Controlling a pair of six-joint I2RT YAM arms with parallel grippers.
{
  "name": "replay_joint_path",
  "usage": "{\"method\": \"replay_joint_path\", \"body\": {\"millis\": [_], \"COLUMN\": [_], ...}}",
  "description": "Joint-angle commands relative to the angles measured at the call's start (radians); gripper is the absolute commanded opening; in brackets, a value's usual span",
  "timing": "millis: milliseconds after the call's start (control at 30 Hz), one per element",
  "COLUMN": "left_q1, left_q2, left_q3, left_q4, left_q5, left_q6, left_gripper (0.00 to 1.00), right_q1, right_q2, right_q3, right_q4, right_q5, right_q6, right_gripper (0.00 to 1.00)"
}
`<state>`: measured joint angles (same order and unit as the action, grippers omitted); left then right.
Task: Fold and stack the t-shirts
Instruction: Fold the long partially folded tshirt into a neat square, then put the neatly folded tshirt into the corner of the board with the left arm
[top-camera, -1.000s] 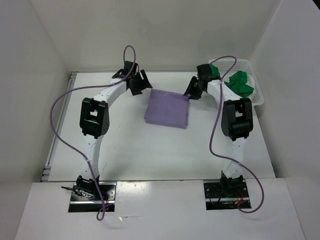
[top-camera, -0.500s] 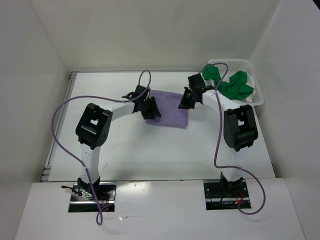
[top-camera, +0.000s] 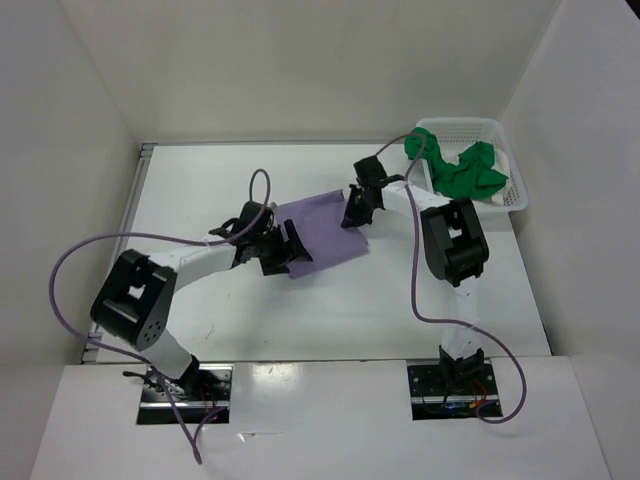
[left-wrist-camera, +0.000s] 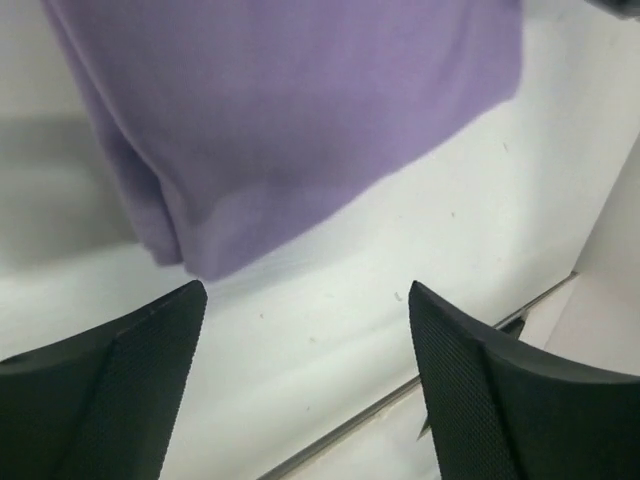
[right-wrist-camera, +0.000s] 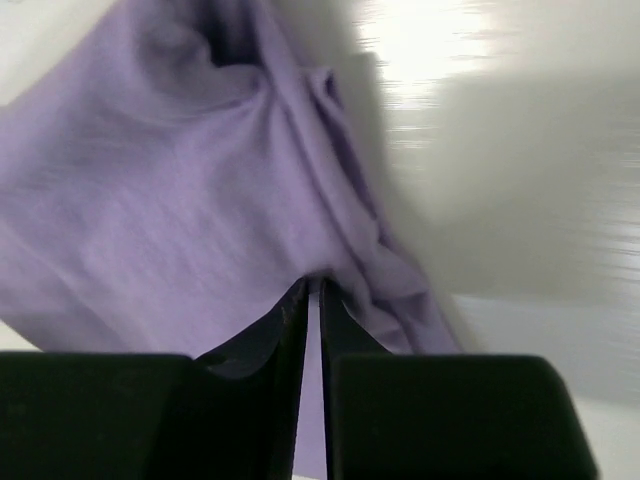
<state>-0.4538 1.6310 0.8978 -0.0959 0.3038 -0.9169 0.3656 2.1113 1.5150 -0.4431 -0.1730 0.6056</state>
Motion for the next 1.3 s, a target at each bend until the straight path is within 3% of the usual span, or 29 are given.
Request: {"method": "replay_joint_path", "body": {"millis": [0,67,100,200,367,567,600,700,800,967,1167,1233,1267], "left_q1": [0.030,0.085,0.098,0.118,0.118,0.118,0.118,0.127,0.206,0.412,0.667,0.739,0.757], "left_q2": [-0.130,-0.142,-0.129,-0.053,0.122,0.257,0.271,0.326,0.357,0.379,0.348,0.336,0.325], "left_q3": [-0.028,-0.056,-0.056,-0.034,0.055,0.171,0.194,0.321,0.404,0.500,0.483,0.445,0.432], "left_q4": [-0.062,-0.050,-0.041,-0.004,0.016,0.082,0.082,0.071,0.036,-0.001,-0.010,0.012,0.012], "left_q5": [-0.089,-0.089,-0.089,-0.089,-0.112,-0.143,-0.156,-0.192,-0.201,-0.192,-0.192,-0.172,-0.172], "left_q6": [0.001,0.001,0.001,0.001,0.010,-0.011,-0.011,-0.001,0.021,0.078,0.099,0.099,0.099], "left_gripper": [0.91,0.99,0.99,1.00,0.72,0.46,0.37,0.27,0.20,0.19,0.20,0.30,0.52], "right_q1": [0.039,0.048,0.049,0.049,0.049,0.049,0.049,0.049,0.049,0.049,0.049,0.049,0.049], "right_q2": [0.010,-0.040,-0.062,-0.155,-0.310,-0.482,-0.500,-0.560,-0.606,-0.648,-0.669,-0.678,-0.679], "right_q3": [0.080,0.093,0.093,0.053,-0.009,-0.128,-0.160,-0.220,-0.277,-0.351,-0.410,-0.411,-0.423], "right_q4": [-0.022,-0.022,-0.031,-0.031,-0.022,0.021,0.021,0.034,0.024,0.024,0.024,0.024,0.024], "right_q5": [0.001,-0.022,-0.022,-0.042,-0.063,-0.115,-0.125,-0.134,-0.134,-0.134,-0.143,-0.154,-0.163], "right_q6": [-0.038,-0.038,-0.038,-0.047,-0.026,0.022,0.032,0.043,0.043,0.043,0.043,0.043,0.043], "right_gripper": [0.14,0.22,0.32,0.45,0.48,0.50,0.50,0.50,0.50,0.50,0.50,0.50,0.50]}}
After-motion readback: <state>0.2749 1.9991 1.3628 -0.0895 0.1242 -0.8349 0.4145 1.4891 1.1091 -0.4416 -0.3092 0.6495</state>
